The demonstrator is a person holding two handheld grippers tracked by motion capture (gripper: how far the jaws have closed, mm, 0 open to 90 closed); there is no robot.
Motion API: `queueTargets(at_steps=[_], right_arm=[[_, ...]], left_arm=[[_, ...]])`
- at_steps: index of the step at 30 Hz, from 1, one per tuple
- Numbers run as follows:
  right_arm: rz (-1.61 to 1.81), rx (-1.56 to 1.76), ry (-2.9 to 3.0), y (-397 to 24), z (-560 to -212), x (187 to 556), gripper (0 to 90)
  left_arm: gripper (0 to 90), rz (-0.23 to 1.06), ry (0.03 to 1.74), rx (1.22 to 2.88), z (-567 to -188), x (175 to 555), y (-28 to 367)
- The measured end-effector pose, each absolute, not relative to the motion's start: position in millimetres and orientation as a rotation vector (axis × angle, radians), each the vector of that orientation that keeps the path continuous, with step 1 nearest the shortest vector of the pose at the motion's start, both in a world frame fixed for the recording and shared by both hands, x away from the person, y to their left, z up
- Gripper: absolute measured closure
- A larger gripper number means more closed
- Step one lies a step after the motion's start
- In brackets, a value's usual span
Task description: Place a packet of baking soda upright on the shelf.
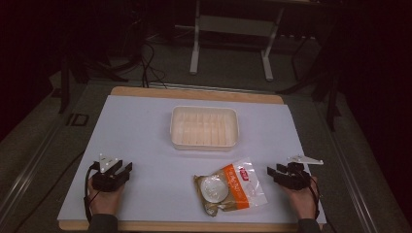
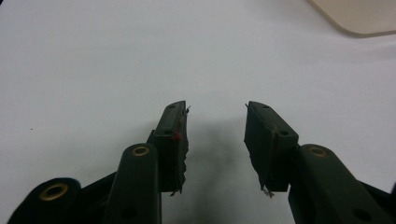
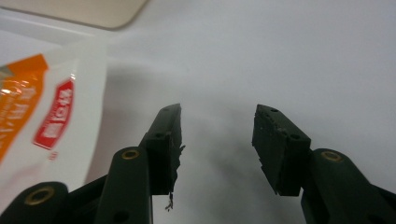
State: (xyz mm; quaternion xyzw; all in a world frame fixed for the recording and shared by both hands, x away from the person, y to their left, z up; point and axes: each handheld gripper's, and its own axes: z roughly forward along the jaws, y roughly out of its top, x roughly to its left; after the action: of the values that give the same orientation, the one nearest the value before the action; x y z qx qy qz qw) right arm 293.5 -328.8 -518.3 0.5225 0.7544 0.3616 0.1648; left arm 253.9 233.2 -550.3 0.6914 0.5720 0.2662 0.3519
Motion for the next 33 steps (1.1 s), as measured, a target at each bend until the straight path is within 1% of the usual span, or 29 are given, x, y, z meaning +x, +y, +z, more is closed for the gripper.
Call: queueTargets(at_steps=[18, 24, 33], right_arm=[[1.205, 1.486, 2.228, -312.0, -512.0, 287.3, 49.3], [1.268, 1.486, 2.272, -305.6, -514.8, 287.3, 47.3], [1.280, 1.487, 2.337, -296.3, -521.2, 288.4, 47.1]], left_arm=[[55.6, 0.698, 1.484, 1.788, -550.2, 253.7, 232.6], [54.5, 0.698, 1.487, 1.786, -550.2, 253.9, 232.8], [53.3, 0.697, 1.490, 1.783, -550.2, 254.0, 233.1]])
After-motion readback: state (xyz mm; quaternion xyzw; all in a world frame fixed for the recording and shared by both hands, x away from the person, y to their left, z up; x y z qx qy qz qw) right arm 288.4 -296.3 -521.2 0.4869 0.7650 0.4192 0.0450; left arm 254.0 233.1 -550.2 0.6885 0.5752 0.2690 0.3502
